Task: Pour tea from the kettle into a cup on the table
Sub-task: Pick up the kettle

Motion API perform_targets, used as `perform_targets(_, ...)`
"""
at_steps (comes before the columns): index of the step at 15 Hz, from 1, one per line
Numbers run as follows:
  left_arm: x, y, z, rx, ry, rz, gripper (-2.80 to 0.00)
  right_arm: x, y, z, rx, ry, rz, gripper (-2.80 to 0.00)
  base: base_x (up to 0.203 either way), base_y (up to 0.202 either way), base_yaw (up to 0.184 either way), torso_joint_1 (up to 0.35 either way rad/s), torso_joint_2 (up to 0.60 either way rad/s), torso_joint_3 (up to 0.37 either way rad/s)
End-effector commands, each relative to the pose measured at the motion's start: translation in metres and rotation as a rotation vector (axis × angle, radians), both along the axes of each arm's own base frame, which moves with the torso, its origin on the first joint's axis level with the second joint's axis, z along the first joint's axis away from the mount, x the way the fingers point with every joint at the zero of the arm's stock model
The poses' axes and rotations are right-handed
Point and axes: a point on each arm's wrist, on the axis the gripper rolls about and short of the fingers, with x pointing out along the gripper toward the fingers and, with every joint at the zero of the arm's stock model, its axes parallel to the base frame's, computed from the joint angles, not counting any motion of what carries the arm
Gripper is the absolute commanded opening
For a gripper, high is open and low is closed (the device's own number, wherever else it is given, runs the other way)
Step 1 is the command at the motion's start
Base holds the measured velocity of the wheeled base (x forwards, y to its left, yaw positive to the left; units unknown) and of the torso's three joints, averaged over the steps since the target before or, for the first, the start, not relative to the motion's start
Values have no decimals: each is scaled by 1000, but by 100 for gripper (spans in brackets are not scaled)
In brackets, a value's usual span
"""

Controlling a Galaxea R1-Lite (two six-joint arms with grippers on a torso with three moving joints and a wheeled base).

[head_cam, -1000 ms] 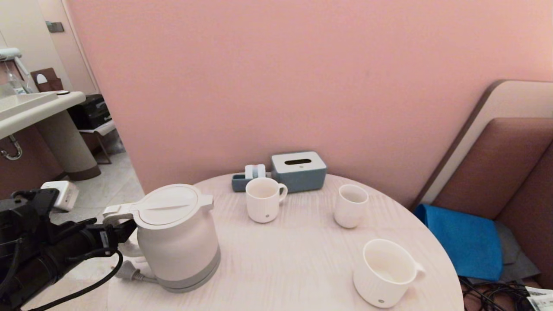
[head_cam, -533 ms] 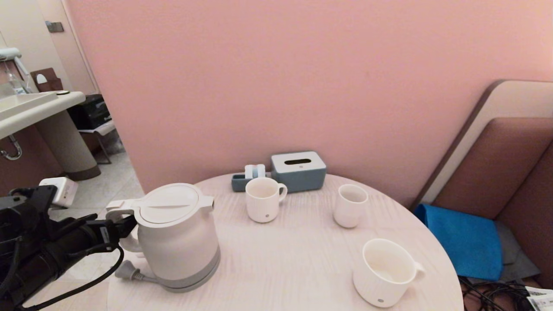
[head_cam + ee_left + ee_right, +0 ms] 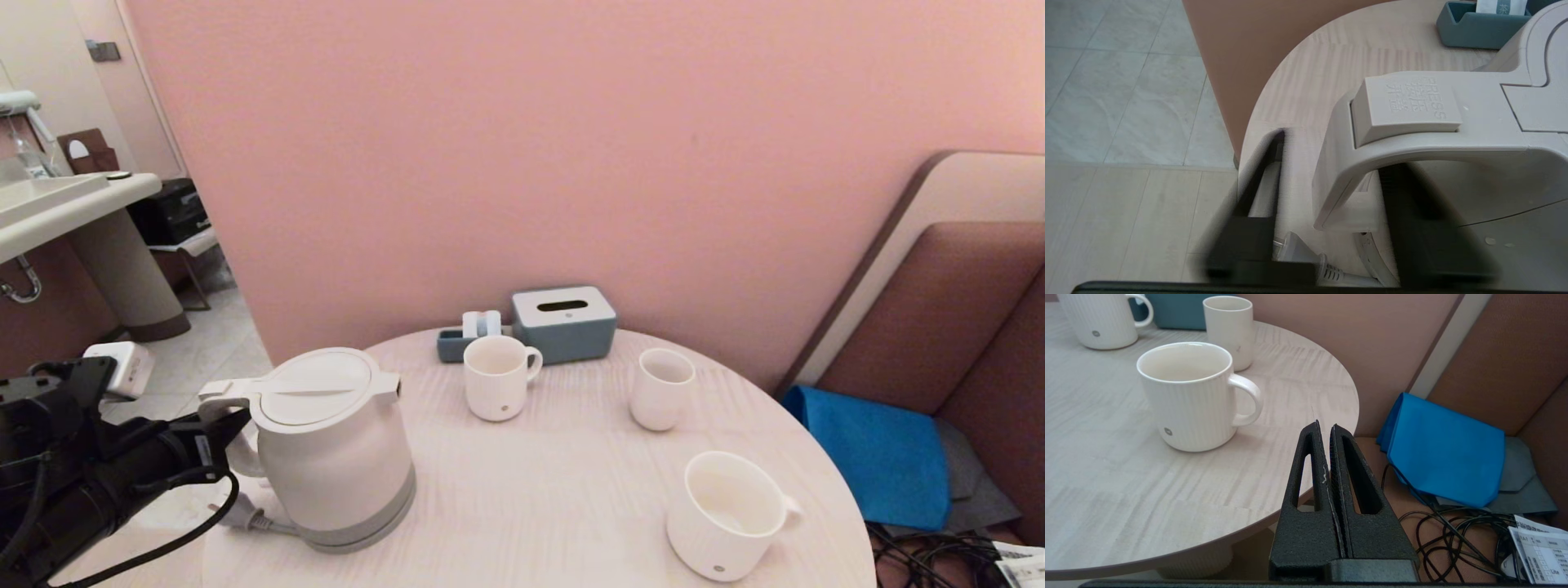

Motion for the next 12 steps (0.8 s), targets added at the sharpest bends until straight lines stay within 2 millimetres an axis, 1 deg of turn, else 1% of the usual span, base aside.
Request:
perform_targets(1, 0, 0, 1, 0, -5, 1, -280, 0, 0, 0, -1, 1, 1, -280, 0, 0, 0, 0, 0, 0)
perform_targets(7, 1, 0, 1, 0, -6, 0, -280, 0, 0, 0, -1, -1, 2, -280, 0, 0, 0, 0, 0, 0)
perform_targets(12, 8, -1, -2, -16, -50, -38, -280, 0, 0, 0, -1, 1, 1, -280, 0, 0, 0, 0, 0, 0)
